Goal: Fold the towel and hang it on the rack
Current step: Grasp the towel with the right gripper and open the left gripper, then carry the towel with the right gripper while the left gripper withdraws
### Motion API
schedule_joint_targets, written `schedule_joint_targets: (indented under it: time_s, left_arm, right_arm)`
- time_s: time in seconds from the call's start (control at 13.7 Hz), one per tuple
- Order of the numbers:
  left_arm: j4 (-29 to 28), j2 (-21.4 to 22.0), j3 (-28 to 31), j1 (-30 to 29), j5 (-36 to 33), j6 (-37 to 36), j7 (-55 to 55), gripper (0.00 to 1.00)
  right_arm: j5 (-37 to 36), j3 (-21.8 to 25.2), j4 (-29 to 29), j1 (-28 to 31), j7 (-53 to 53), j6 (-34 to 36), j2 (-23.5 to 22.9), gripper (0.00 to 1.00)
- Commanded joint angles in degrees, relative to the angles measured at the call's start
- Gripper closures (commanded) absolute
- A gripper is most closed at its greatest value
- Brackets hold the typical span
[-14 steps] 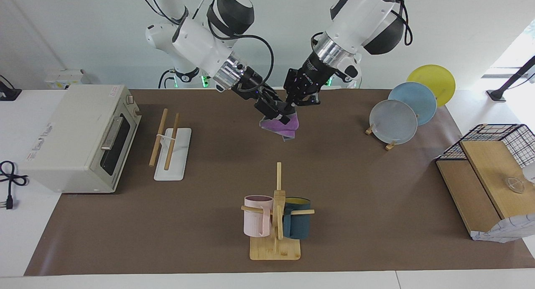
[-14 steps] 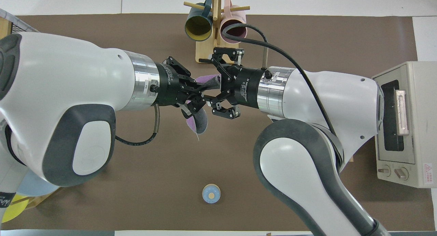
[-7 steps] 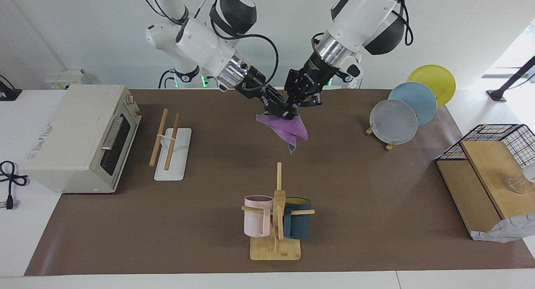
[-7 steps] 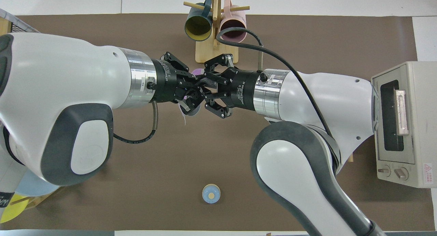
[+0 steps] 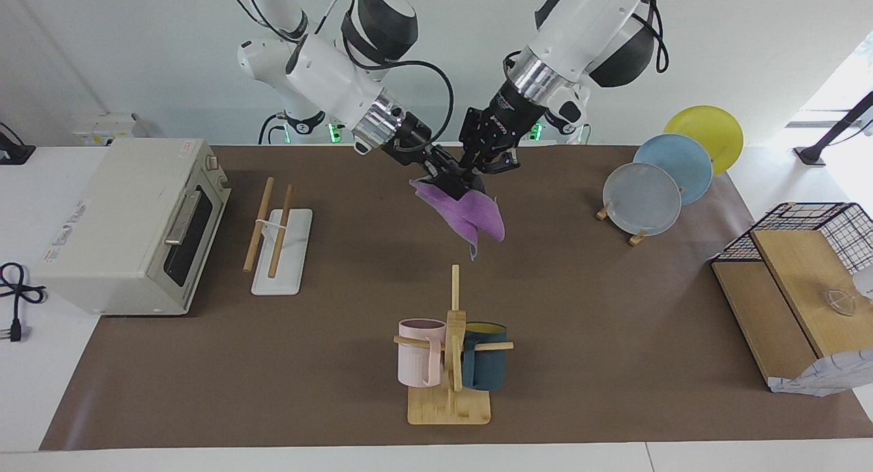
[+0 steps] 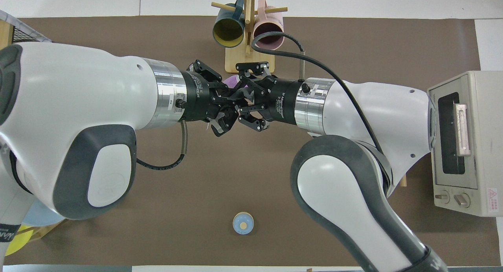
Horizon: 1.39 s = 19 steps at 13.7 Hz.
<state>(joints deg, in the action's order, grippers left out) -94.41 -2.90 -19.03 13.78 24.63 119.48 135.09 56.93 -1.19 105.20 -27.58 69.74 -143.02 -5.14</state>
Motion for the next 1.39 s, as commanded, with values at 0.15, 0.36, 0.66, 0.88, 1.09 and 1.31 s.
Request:
schedule_joint_targets:
  time_s: [0.15, 0.36, 0.66, 0.88, 1.09, 1.31]
  left_arm:
    - [-2.89, 2.20, 0.75, 0.20, 0.15, -1.00, -0.89, 0.38]
    - [-2.89, 2.20, 0.83, 0.11, 0.07, -1.18, -1.15, 0.35]
    - [-5.07, 3.16, 1.18, -1.73, -0.11, -1.44, -6.31, 0.31]
    - [-8.68, 4.83, 1.27, -6.55, -0.11, -2.67, -15.26, 0.28]
    - [-9.57, 5.54, 1.27, -12.35, -0.11, -6.00, -25.72, 0.25]
    - [-11.75, 6.67, 1.36, -17.71, -0.11, -6.98, -40.11, 0.15]
  right_arm:
    - [0.81, -0.04, -0.26, 1.13, -3.12, -0.68, 0.22, 1.00]
    - [-0.41, 0.05, 0.18, 1.12, -5.30, 0.19, 0.39, 1.00]
    - [-6.63, 0.32, 4.57, 2.09, -19.27, 7.56, 3.03, 1.00]
    - [-16.12, 0.32, 5.10, 4.36, -24.98, 15.81, 4.26, 1.00]
    - [-19.66, 0.32, 6.16, 12.60, -35.68, 27.66, 6.63, 1.00]
    - [-21.07, 0.32, 10.70, 23.25, -48.87, 36.23, 9.35, 1.00]
